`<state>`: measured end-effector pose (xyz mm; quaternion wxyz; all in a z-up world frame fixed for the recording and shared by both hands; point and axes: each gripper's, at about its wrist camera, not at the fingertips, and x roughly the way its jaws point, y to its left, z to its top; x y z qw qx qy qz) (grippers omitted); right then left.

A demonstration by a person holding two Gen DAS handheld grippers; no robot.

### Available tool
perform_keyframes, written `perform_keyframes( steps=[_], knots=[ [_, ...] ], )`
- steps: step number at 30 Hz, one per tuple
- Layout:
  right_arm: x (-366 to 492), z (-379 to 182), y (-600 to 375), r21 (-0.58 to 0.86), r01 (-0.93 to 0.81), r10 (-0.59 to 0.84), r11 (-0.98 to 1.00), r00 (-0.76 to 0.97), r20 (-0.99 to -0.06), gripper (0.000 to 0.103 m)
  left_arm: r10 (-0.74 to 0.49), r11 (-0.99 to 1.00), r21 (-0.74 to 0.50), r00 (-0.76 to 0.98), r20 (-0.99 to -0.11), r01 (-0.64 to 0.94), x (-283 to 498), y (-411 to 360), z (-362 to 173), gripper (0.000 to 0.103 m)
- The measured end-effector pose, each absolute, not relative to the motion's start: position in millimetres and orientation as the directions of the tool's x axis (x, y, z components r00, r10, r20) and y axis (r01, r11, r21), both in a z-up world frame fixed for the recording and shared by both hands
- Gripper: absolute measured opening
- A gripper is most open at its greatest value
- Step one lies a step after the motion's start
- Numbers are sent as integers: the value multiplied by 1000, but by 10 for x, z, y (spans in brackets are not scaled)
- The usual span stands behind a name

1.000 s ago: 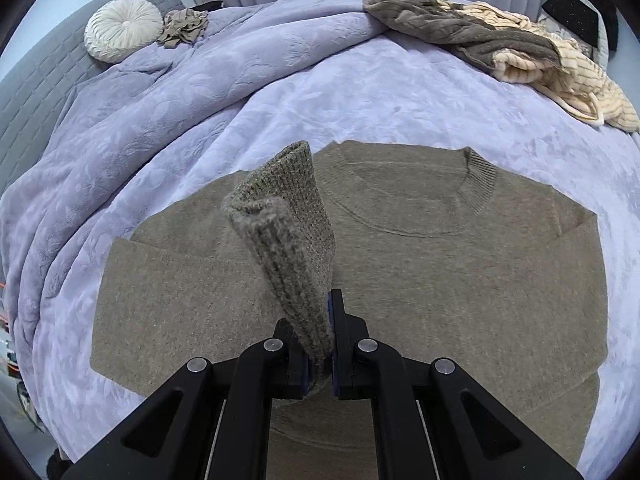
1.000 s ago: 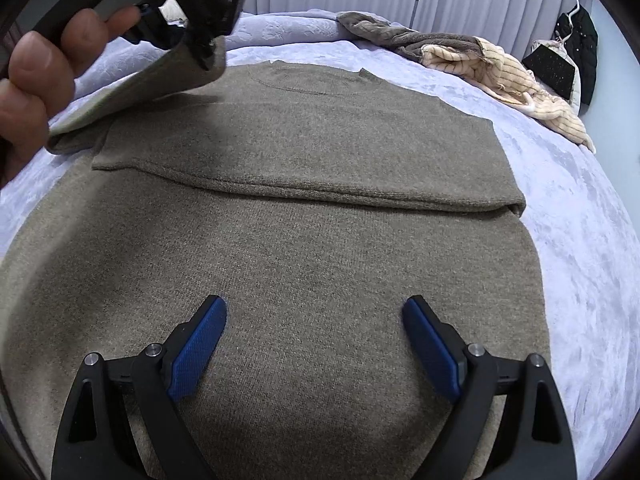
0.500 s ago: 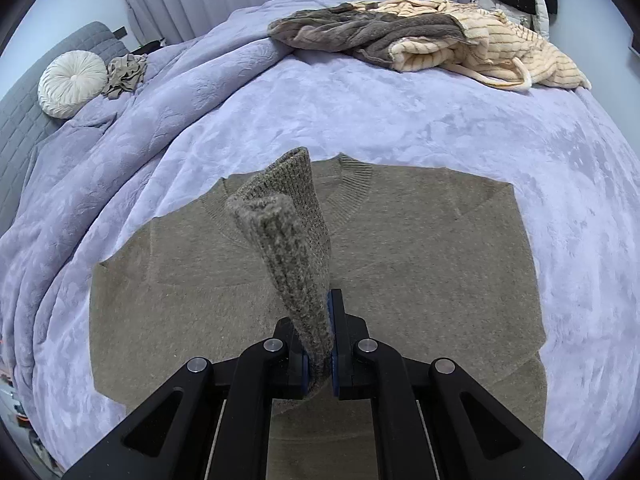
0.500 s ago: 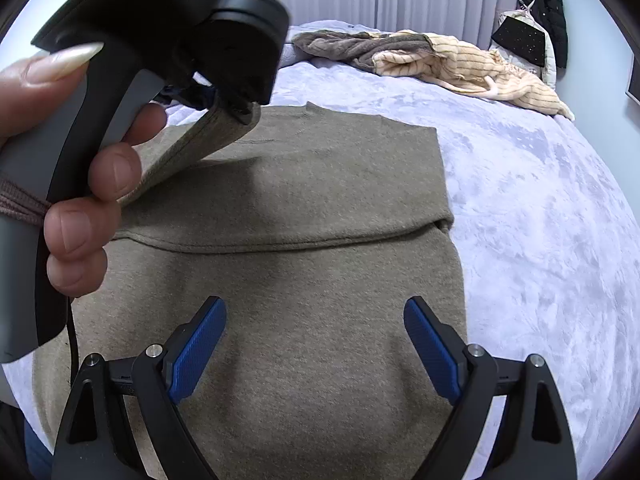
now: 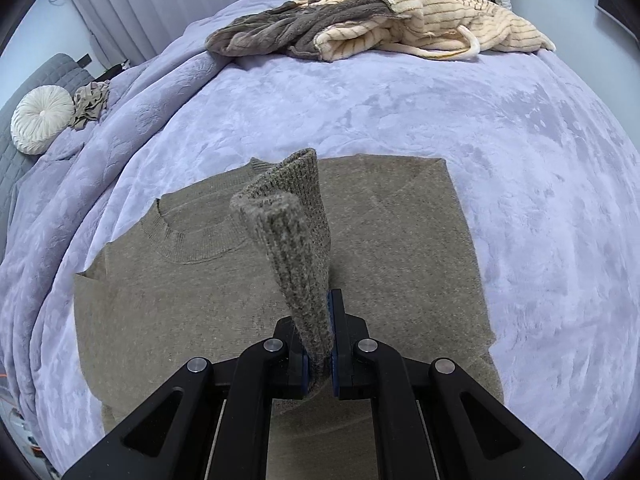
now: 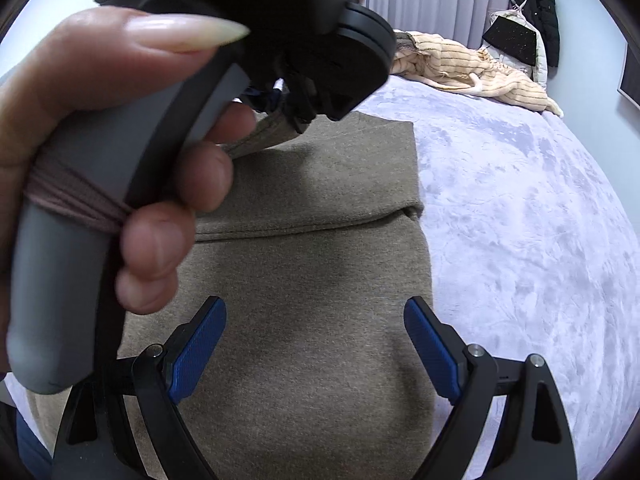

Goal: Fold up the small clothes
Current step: 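Carry the held sleeve across the sweater body with the left gripper, then lower the sleeve onto the body and open the left gripper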

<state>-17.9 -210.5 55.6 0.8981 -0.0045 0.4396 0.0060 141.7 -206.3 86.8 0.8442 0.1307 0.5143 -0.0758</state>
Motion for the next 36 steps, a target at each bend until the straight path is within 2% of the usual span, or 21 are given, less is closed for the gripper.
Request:
perform_keyframes(
  steps=[10, 15, 20, 36],
  knots=[
    [-228, 524, -2210, 5, 4, 2, 1000, 604, -797, 92, 6, 936, 152, 419, -908, 318, 1396, -2396, 641, 8],
    [-253, 481, -2219, -1, 7, -5, 1000, 593, -806, 92, -27, 934, 109, 371, -928, 341, 1417, -2417, 539, 8],
    [-267, 446, -2201, -2, 12, -9, 1000, 583, -813, 92, -4, 923, 130, 347, -938, 362, 1414, -2485, 476, 8],
    [-464, 479, -2115, -26, 14, -30, 1000, 582, -813, 92, -64, 930, 39, 266, -962, 365, 1441, -2387, 503, 8]
  ],
)
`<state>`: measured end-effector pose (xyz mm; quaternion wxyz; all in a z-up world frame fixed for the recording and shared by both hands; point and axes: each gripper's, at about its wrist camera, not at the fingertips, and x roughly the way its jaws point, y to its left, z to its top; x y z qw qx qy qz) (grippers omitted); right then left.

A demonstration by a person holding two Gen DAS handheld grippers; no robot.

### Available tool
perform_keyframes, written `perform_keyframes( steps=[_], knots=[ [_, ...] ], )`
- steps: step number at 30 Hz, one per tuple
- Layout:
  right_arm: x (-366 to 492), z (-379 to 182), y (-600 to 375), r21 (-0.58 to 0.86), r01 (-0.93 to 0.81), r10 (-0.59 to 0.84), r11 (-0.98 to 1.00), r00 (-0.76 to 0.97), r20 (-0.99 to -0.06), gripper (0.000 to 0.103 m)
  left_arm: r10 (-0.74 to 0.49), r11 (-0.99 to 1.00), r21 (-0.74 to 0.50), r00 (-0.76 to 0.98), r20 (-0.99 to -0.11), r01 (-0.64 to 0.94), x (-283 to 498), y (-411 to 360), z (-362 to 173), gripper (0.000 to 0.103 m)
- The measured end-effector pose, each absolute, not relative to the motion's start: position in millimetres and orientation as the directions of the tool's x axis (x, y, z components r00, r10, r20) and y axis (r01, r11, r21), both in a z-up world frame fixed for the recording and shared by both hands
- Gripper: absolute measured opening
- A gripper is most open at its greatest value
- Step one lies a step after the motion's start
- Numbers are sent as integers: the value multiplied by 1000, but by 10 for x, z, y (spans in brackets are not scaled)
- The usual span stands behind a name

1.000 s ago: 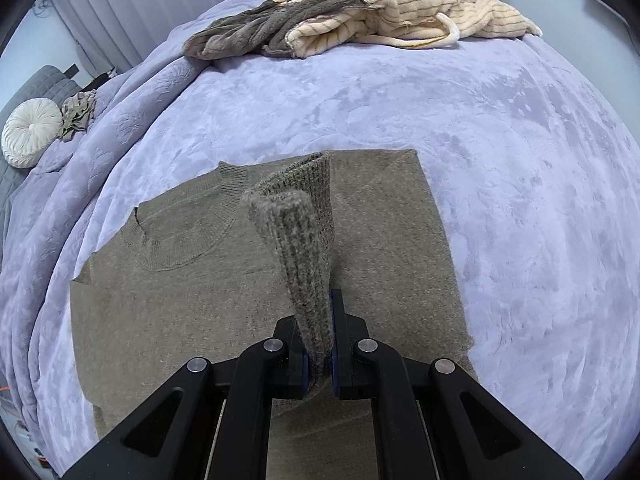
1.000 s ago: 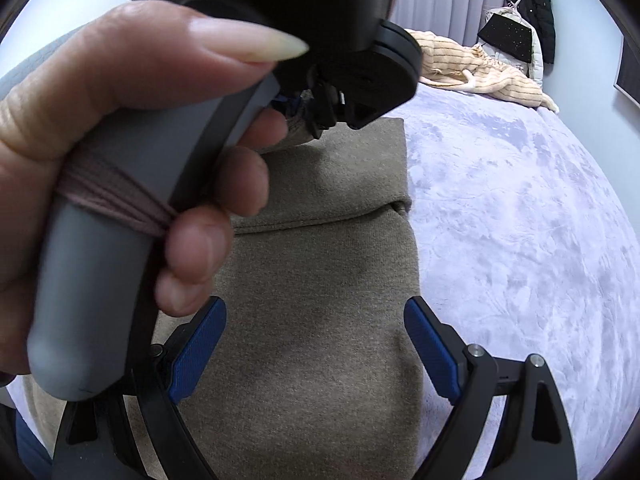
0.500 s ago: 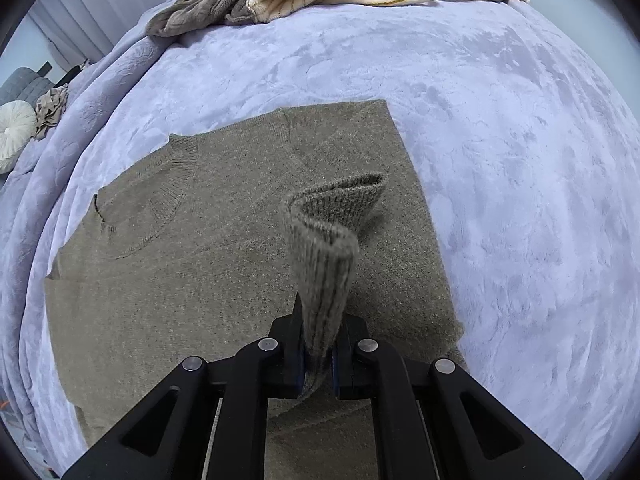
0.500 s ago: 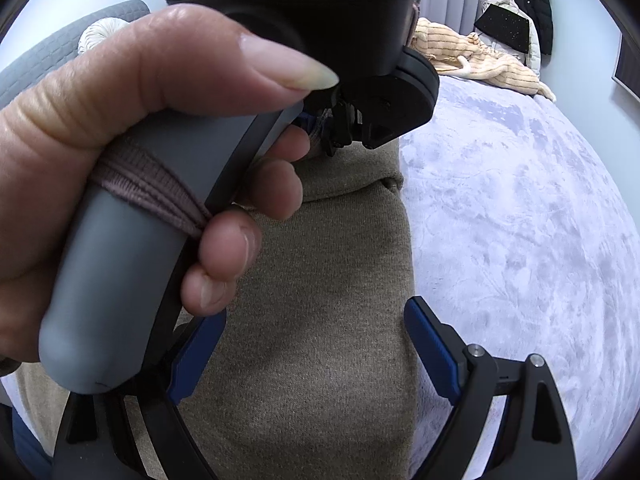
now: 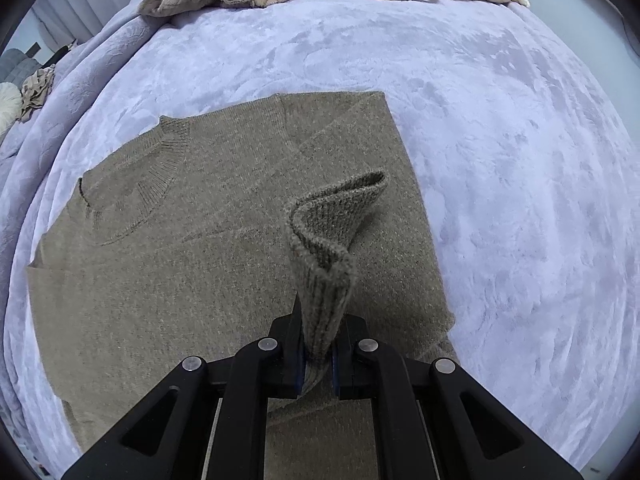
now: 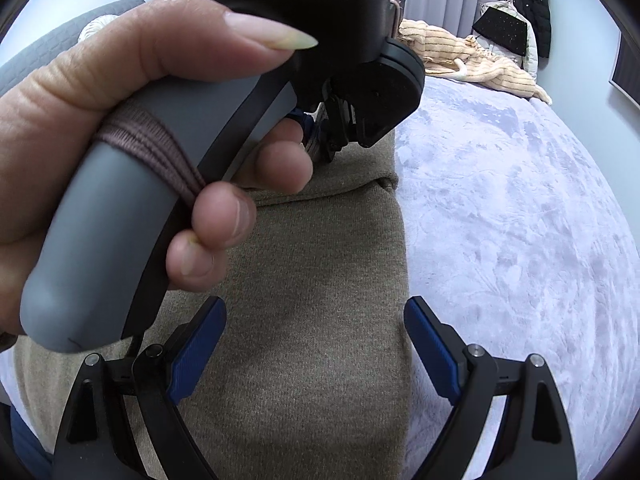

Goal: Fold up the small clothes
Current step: 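Lower the sleeve onto the body and open the left gripper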

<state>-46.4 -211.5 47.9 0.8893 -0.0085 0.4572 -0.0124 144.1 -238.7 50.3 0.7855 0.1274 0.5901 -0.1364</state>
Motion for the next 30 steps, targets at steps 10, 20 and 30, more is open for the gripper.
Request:
perform_keyframes(
  steps=[10, 20, 30],
  knots=[
    [-587, 499, -2081, -27, 20, -34, 999, 579, -815, 92, -82, 892, 40, 248, -965, 451, 1434, -2396, 424, 8],
    [-620, 515, -2155, -1, 46, -28, 999, 578, -815, 92, -117, 835, 154, 444, -888, 528, 1137, -2462, 825, 100],
    [-650, 583, -2161, -3, 55, -34, 999, 588, -808, 92, -318, 846, -79, 381, -868, 528, 1104, -2144, 1123, 100]
  ],
)
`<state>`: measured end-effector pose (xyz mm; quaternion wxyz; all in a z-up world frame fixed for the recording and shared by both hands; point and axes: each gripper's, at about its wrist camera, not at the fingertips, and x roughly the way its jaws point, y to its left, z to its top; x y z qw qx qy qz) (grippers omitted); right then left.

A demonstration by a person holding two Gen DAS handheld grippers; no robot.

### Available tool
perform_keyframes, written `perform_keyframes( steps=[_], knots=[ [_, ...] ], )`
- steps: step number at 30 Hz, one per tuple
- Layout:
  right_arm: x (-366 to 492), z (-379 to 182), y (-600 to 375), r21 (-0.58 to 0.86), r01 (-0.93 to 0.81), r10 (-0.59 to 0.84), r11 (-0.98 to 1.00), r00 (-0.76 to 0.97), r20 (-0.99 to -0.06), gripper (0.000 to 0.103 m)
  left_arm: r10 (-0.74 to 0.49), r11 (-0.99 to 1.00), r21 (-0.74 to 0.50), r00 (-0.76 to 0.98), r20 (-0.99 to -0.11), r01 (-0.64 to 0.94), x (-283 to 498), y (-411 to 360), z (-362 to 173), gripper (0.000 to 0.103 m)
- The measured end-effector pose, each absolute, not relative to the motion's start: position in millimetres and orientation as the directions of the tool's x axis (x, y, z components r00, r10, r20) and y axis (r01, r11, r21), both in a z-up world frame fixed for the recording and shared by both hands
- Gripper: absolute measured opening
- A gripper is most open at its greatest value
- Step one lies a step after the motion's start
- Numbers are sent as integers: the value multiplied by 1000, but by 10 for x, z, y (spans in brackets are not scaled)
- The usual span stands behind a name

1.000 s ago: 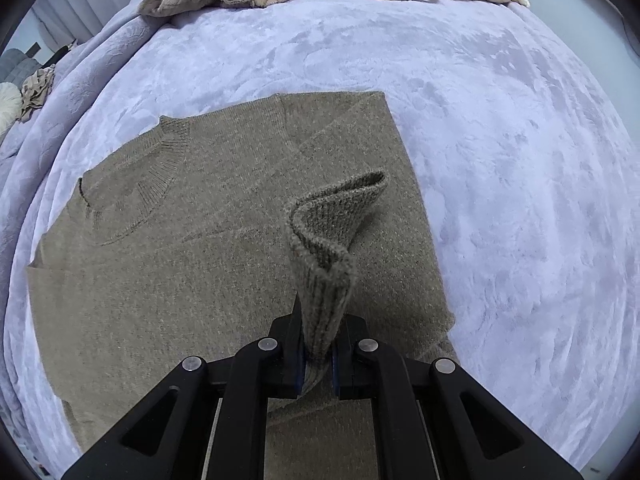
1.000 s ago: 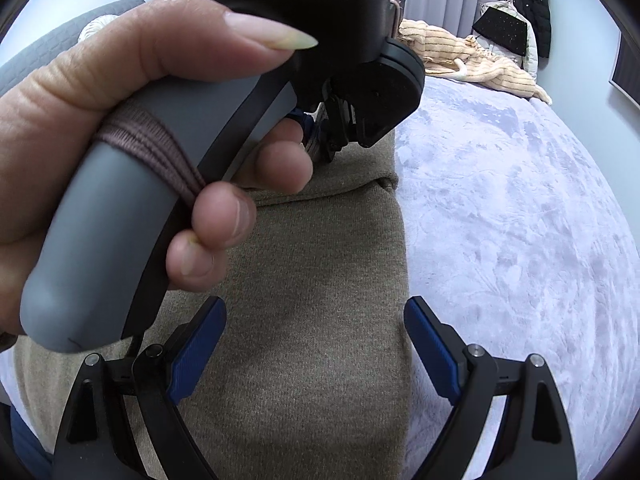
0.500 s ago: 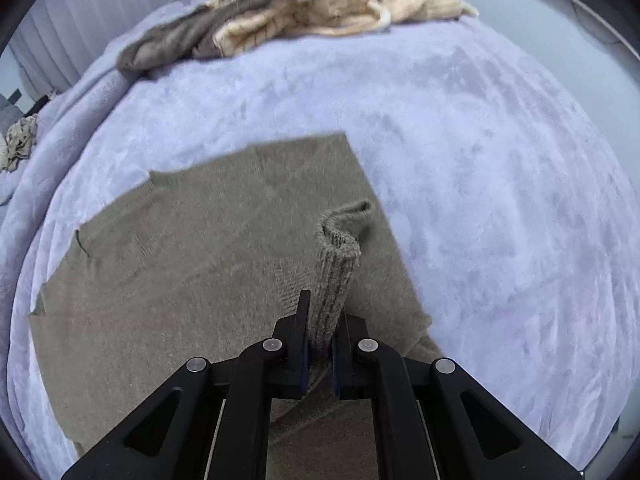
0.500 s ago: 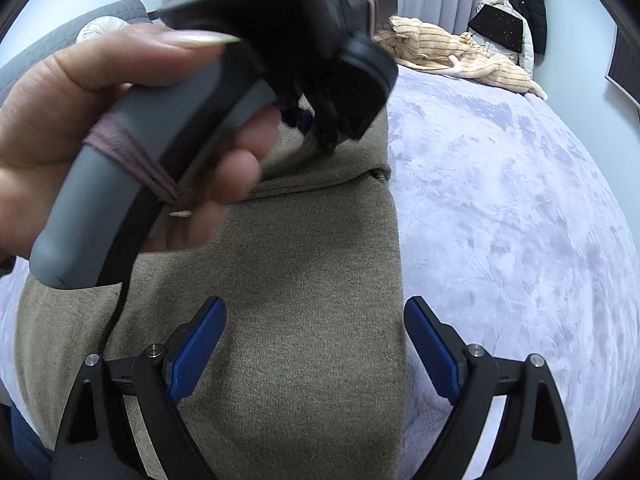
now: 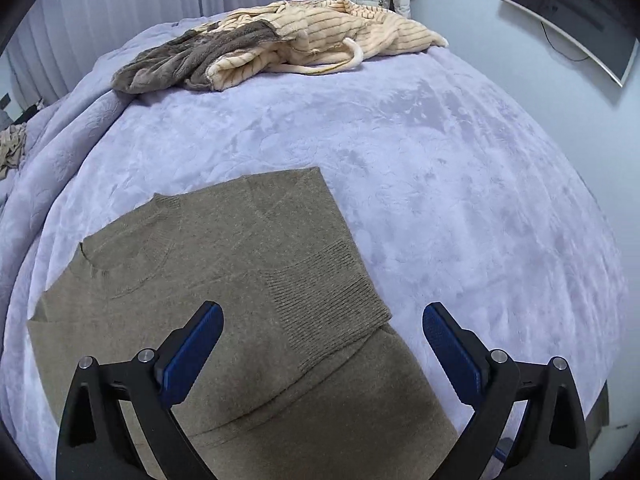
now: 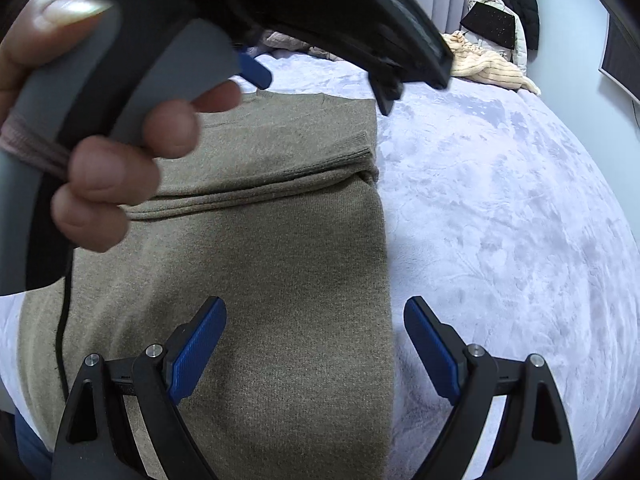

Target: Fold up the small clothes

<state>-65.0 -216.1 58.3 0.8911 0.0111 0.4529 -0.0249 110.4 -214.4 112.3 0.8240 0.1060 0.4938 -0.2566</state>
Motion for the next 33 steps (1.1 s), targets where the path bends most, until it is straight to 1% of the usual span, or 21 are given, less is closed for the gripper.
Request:
perform_keyframes(
  steps=[2, 7, 11, 14, 16, 21, 22, 24, 25, 27, 30, 33],
  knots=[
    [-634, 598, -2160, -5, 55, -37, 998, 589, -808, 92, -327, 870, -115, 386, -863, 480, 1172, -1865, 1096, 100],
    [-607, 638, -2102, -14, 36, -33, 999, 594, -804, 92, -283, 937, -158, 412, -866, 311, 1317, -1057, 952, 100],
    [-364, 722, -1987, -47, -1, -36, 999, 616, -787, 92, -180, 978, -110, 446, -877, 179, 1430, -456, 843, 100],
    [-4, 791, -1913, -33, -24, -10, 999, 621, -784, 92, -183, 982, -143, 427, -885, 125, 1520, -155, 720, 100],
    [281, 786, -1844, -25, -42, 5, 999, 607, -794, 92, -167, 985, -133, 422, -891, 109, 1559, -59, 630, 100],
    [864, 566, -1735, -80, -46, -41, 996, 551, -834, 92, -122, 990, -82, 381, -916, 118, 1604, 46, 284, 100],
    [927, 508, -1756, -91, -36, -58, 995, 537, -842, 92, -113, 989, -69, 374, -921, 129, 1587, 45, 200, 101],
    [1037, 359, -1897, -154, 30, -148, 988, 493, -858, 92, -95, 986, -29, 403, -910, 167, 1518, -5, 122, 102],
    [1061, 293, -1997, -147, 58, -157, 987, 467, -870, 92, -83, 983, -4, 421, -903, 185, 1484, -38, 115, 102],
    [1040, 271, -2178, -46, 93, -84, 995, 468, -880, 92, -69, 981, 20, 442, -895, 194, 1451, -91, 160, 102],
    [1012, 401, -2132, -81, 90, -115, 993, 479, -870, 92, -167, 977, -78, 478, -862, 200, 1492, -51, 363, 102],
    [1040, 504, -2012, -79, 68, -102, 995, 496, -862, 92, -162, 983, -93, 497, -853, 161, 1597, 39, 467, 102]
  ],
)
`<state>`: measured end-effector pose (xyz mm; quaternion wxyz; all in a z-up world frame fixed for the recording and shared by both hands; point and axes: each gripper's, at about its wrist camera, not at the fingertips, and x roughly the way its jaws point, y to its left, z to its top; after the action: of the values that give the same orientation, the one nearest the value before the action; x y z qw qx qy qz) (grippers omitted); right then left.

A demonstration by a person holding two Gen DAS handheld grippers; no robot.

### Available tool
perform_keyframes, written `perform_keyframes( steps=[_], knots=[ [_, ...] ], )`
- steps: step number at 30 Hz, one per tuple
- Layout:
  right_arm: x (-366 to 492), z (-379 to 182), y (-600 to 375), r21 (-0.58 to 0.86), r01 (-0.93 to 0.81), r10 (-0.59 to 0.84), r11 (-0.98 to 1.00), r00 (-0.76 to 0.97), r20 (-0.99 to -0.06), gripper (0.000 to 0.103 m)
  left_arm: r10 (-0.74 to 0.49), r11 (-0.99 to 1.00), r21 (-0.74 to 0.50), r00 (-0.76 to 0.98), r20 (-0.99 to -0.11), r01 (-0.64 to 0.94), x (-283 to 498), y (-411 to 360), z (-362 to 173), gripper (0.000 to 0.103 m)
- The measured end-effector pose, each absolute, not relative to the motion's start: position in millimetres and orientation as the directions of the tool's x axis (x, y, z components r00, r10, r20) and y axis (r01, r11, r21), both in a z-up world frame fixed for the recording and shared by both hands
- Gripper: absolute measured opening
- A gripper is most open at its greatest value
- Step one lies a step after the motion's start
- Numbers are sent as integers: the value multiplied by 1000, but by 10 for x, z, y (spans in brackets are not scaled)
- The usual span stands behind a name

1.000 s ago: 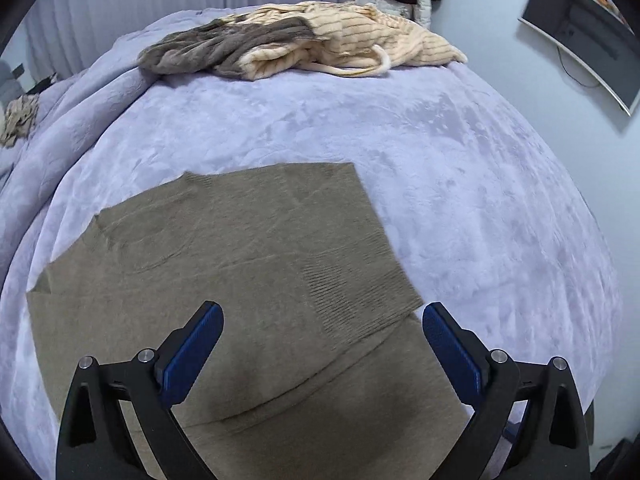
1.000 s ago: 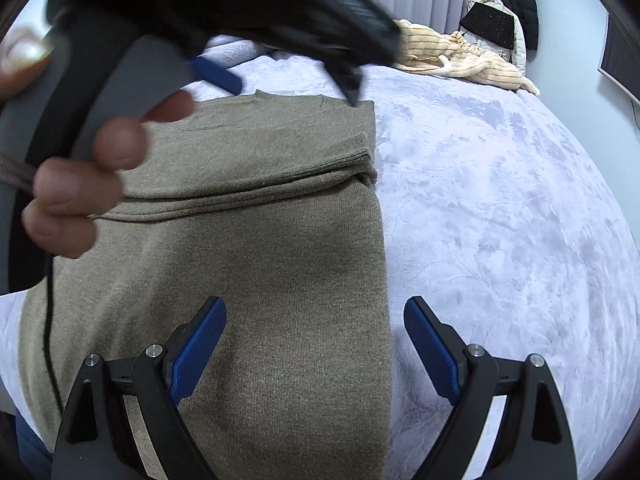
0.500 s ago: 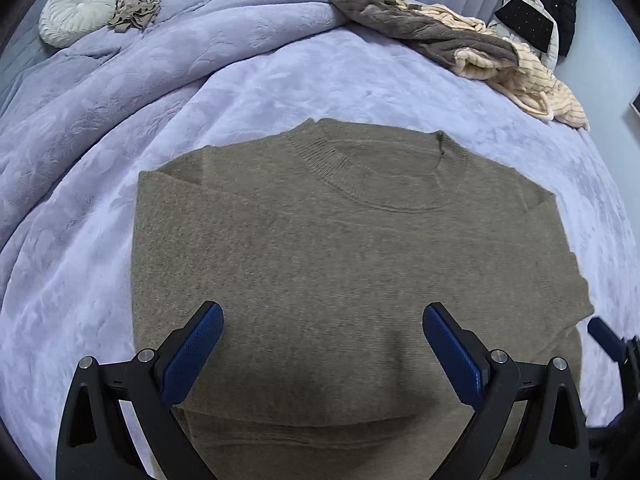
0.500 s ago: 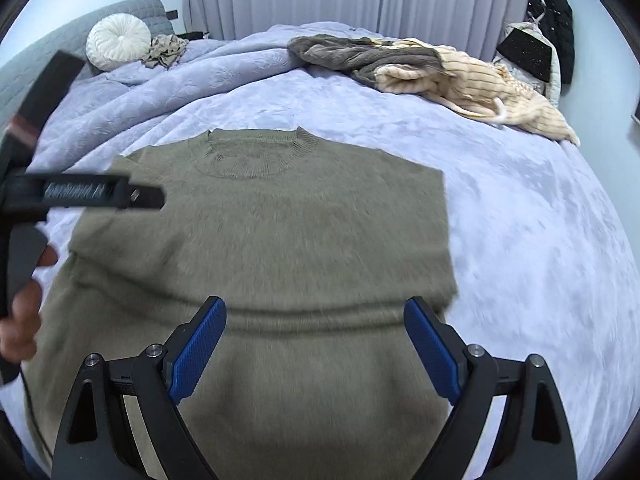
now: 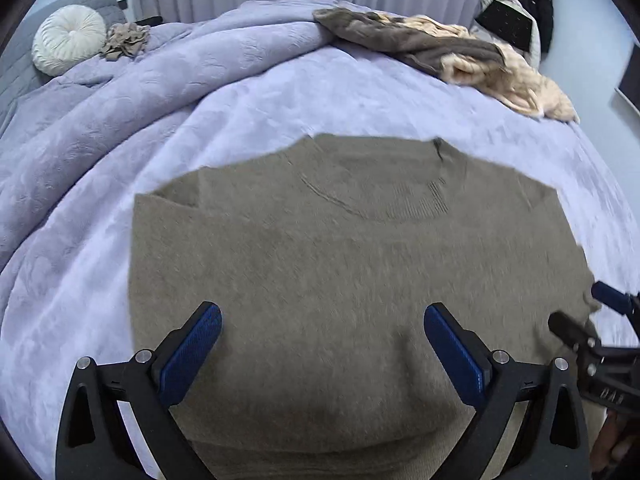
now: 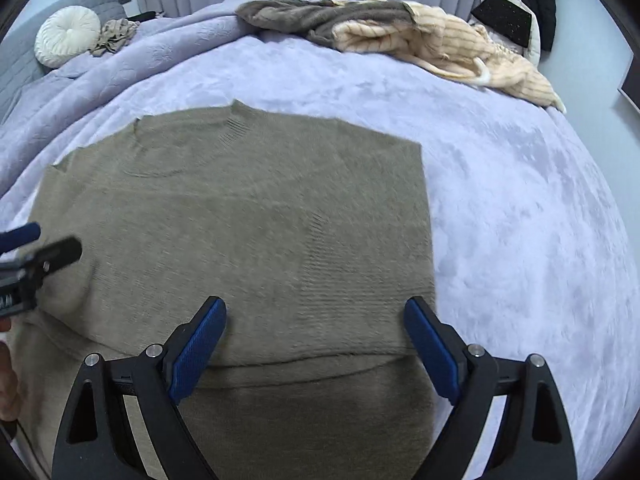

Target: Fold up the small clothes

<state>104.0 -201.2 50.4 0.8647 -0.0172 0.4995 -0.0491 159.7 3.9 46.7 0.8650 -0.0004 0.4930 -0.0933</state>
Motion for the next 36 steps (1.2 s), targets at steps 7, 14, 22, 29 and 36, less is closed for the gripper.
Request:
perform_keyframes(
  steps=[7, 14, 22, 29, 36],
  knots=[
    [1137, 327, -2106, -124, 115, -162, 986, 438, -884, 92, -132, 988, -86, 424, -896, 127, 1420, 303, 122, 101],
    [802, 585, -2053, -52, 139, -114, 989, 493, -862, 92, -210, 976, -160, 454, -866, 147, 1002, 203, 384, 101],
    [156, 176, -1451, -64, -47, -39, 997, 410, -911, 92, -134, 970, -38, 401, -906, 238, 109, 22, 65, 102],
    [-650, 203, -1369, -132, -87, -70, 987, 506, -860, 92, -73, 968, 50, 469, -880, 246, -664, 29, 110, 102],
    [-1339, 219, -1434, -121, -101, -46, 987, 553, -832, 92, -107, 975, -6, 443, -890, 222, -1189, 218, 128, 102]
  ],
)
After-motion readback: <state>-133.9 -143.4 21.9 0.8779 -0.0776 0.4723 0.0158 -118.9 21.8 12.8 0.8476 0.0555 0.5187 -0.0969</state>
